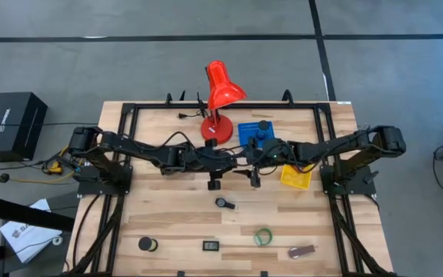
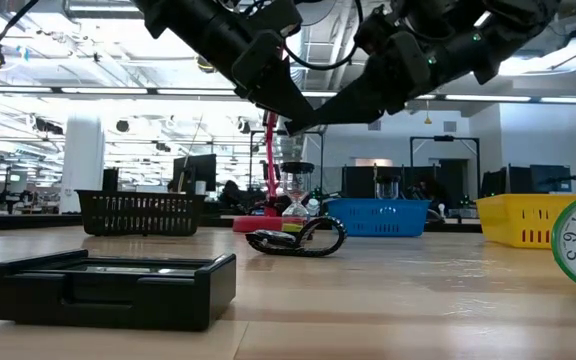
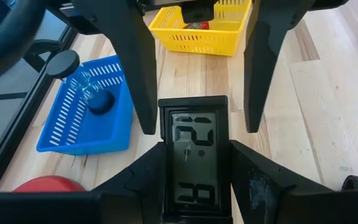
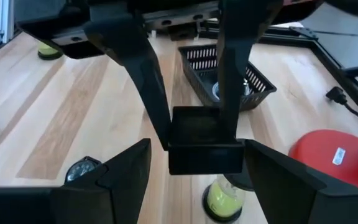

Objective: Pick & Place Office items
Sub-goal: Put the top black digital clock into the yellow basket

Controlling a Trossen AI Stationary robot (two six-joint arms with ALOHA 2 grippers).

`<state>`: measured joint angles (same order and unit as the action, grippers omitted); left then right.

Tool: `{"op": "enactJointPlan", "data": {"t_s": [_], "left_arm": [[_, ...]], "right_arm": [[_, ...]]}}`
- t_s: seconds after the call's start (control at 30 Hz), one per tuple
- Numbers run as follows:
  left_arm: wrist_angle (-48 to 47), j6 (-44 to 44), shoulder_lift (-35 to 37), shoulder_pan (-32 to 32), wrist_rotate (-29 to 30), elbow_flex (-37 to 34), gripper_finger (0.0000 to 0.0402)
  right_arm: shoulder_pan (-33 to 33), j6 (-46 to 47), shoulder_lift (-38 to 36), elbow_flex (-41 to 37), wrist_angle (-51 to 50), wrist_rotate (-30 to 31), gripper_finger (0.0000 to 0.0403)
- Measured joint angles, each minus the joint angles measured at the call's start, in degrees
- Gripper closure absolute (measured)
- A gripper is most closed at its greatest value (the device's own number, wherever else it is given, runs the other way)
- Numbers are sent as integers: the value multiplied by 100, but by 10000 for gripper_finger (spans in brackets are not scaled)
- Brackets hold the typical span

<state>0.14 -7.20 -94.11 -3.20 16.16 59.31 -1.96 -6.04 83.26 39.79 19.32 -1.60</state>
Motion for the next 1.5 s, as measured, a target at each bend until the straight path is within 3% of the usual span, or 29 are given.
{"op": "enactJointPlan", "data": {"t_s": [0.2, 0.6, 1.03, 1.5], "left_arm": [[24, 0, 0, 0, 2, -2, 252], [35, 4, -2, 0, 4, -4, 250], [98, 0, -7, 0, 13, -4, 252], [111, 2, -7, 0, 4, -4, 249]], "right_arm": [[0, 0, 0, 0, -46, 2, 166], [1, 0, 0, 0, -3, 14, 249], [0, 2, 0, 7, 7, -7, 188], [1, -2, 0, 9, 70, -7, 252]]}}
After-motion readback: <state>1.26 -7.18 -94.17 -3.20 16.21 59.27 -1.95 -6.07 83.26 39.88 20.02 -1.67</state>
